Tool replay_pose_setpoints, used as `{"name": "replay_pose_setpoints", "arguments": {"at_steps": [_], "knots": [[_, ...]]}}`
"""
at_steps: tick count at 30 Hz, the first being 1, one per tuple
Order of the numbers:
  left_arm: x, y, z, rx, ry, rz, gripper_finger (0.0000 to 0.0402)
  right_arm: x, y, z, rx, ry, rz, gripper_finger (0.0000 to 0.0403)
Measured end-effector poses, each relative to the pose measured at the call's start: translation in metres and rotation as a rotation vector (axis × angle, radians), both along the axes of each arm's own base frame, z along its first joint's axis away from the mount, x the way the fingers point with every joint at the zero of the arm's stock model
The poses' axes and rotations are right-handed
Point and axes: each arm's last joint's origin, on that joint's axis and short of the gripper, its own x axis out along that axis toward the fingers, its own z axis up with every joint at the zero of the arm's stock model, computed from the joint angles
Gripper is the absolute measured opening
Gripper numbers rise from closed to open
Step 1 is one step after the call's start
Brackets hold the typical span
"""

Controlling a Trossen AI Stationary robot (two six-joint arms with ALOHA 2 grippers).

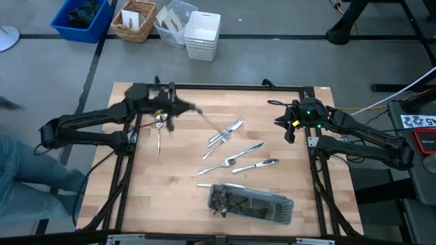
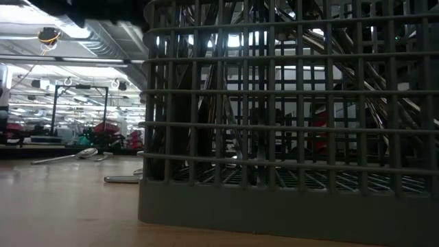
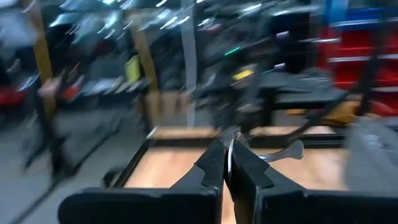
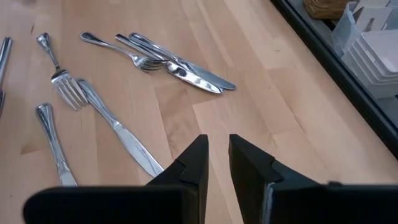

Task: Sort silverware
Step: Put the spoon into the gray silverware rack

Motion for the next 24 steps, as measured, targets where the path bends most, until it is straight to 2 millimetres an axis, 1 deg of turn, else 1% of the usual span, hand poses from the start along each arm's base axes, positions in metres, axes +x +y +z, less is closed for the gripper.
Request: {"name": "replay_pose_setpoints", "arguments": {"at_steps": [4,8,11,15,21,24], "knots": [[-0.002,-0.034,0.01,0.146,-0.057,-0.177,0.0001,0.0,0.0,0.0,0.008,-0.003,-0.007,0.0065],[0.004,-0.064,0.008,0.307,-0.072,-0.32,0.0,0.0,0.0,0.0,0.008,-0.003,-0.007,0.0065],[0.011,-0.081,0.005,0.4,-0.089,-0.372,0.0,0.0,0.0,0.0,0.008,-0.003,-0.007,0.0065],[0.02,-0.098,0.002,0.483,-0.128,-0.427,0.0,0.0,0.0,0.0,0.008,-0.003,-0.007,0.0065],[0.033,-0.118,0.002,0.569,-0.134,-0.508,0.0001,0.0,0.0,0.0,0.008,-0.003,-0.007,0.0065],[0.039,-0.126,-0.002,0.64,-0.128,-0.54,0.0001,0.0,0.0,0.0,0.008,-0.003,-0.007,0.0065]]}}
